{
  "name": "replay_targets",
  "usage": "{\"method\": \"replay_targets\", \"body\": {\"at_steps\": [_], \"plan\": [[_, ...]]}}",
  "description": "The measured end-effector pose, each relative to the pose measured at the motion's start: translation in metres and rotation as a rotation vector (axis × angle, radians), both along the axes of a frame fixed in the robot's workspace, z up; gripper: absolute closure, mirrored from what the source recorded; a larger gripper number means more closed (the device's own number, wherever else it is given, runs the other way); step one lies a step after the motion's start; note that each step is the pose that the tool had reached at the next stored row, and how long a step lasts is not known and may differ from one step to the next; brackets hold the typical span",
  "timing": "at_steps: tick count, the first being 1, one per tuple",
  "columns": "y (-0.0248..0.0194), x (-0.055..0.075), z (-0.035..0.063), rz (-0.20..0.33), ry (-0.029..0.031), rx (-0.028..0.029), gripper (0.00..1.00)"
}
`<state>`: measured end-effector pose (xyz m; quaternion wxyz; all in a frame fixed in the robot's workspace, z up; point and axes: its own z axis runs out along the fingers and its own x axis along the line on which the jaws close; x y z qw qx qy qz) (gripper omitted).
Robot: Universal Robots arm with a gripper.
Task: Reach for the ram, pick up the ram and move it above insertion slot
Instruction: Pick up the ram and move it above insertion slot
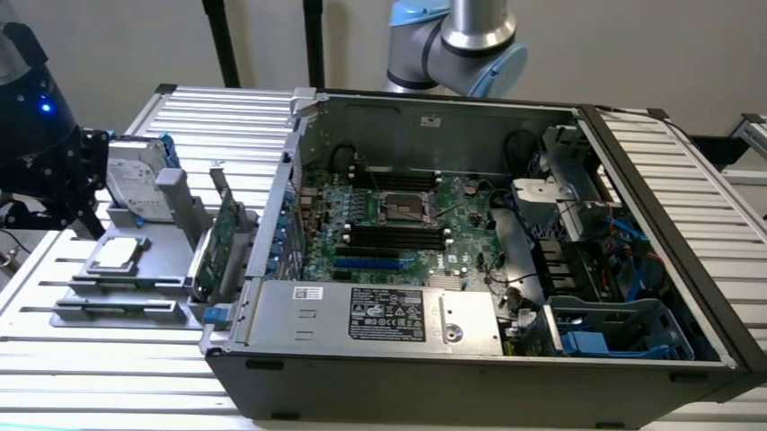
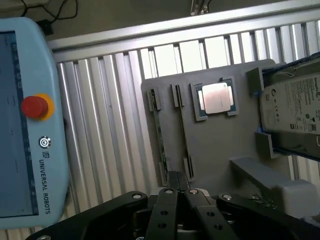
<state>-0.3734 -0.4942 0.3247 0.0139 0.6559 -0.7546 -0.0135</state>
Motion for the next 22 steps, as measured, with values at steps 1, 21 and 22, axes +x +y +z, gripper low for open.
{"method": "replay_targets", "body": {"at_steps": [1, 21, 22], "plan": [[0.0001, 0.0, 0.0, 0.013, 0.0001, -0.0002, 0.89], [0.0, -0.01, -0.0206, 0.02, -0.0001, -0.0003, 0.69], [-0.0001, -0.011, -0.0224, 0.02, 0.0, -0.0004, 0.69]]}}
